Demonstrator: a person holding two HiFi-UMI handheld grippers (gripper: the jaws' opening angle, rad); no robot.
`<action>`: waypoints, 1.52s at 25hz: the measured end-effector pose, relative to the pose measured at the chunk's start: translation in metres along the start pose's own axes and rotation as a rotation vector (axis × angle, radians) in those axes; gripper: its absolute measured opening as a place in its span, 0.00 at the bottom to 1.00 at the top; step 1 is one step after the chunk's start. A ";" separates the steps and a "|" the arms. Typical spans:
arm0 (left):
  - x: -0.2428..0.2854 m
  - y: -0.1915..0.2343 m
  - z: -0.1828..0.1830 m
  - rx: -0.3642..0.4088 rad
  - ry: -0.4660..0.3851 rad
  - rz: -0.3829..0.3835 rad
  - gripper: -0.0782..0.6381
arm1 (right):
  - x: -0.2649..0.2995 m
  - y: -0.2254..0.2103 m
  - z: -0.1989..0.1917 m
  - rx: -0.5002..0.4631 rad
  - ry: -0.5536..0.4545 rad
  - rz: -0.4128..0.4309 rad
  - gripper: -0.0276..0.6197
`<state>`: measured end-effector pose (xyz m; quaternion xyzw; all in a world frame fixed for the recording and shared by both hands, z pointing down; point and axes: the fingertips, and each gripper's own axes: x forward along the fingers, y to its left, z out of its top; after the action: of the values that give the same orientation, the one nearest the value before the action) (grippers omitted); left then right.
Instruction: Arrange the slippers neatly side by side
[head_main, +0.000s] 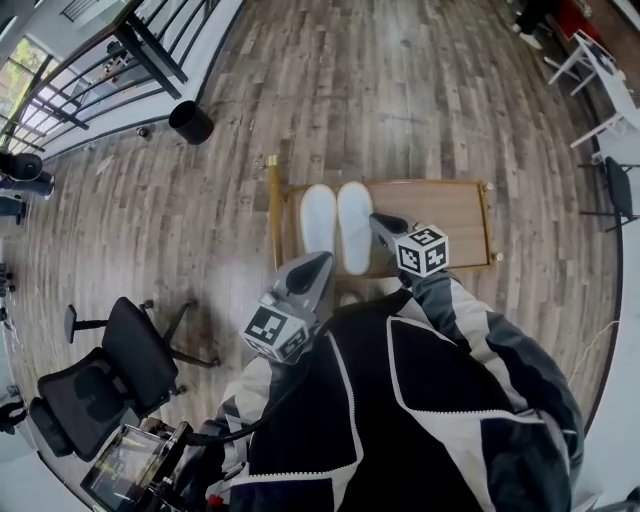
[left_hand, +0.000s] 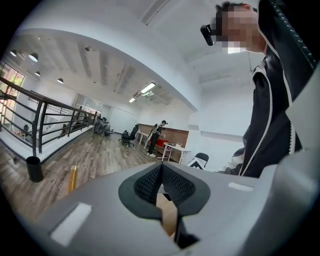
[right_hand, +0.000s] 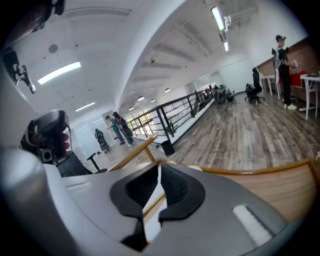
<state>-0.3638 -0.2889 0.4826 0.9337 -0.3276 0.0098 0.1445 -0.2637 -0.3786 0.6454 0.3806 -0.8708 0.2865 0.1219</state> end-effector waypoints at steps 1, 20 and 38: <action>0.004 0.000 0.002 0.003 -0.005 -0.004 0.13 | -0.011 0.006 0.014 -0.023 -0.051 0.000 0.05; 0.020 0.002 0.028 0.029 -0.038 -0.016 0.13 | -0.107 0.097 0.085 -0.208 -0.254 0.093 0.05; 0.007 0.004 0.036 0.046 -0.040 0.006 0.13 | -0.094 0.120 0.087 -0.274 -0.247 0.138 0.05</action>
<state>-0.3637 -0.3058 0.4499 0.9357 -0.3330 -0.0006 0.1163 -0.2877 -0.3086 0.4863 0.3320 -0.9340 0.1243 0.0450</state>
